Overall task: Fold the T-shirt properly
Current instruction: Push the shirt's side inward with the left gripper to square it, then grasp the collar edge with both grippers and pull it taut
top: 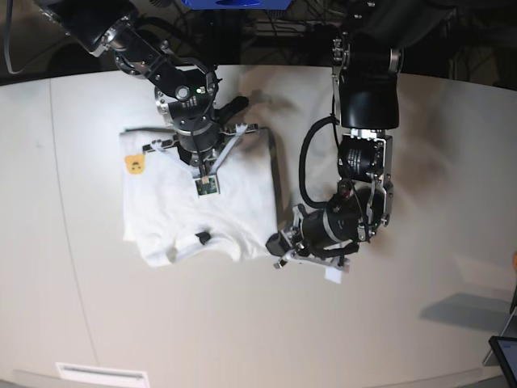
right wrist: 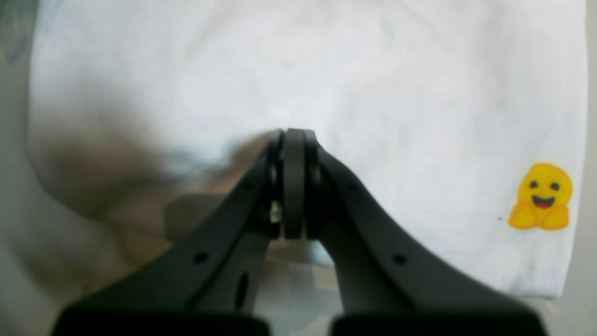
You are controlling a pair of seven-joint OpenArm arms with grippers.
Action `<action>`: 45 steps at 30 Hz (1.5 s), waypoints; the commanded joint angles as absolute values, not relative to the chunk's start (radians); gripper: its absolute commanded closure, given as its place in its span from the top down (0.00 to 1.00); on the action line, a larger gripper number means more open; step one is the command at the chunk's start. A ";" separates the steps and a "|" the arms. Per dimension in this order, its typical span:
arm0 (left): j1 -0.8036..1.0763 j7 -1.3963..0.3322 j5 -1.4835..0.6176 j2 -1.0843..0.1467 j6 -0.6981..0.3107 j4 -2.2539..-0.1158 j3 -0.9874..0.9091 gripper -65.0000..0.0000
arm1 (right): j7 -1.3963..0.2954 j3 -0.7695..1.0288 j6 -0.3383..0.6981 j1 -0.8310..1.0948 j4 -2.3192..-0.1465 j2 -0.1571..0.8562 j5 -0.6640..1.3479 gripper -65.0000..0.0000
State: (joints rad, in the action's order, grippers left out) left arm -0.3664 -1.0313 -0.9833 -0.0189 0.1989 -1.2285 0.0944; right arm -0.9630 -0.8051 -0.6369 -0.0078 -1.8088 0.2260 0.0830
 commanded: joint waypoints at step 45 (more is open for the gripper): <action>-0.552 -0.507 -0.702 -0.031 0.162 -1.098 0.357 0.61 | -0.949 -0.806 -0.636 -0.004 -1.830 0.220 0.077 0.00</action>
State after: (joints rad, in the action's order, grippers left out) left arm -0.5205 -0.5297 -0.7006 -0.0357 0.1734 -1.0740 0.3565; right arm -0.9634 -0.8082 -0.6365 0.0067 -1.8091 0.2256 0.0860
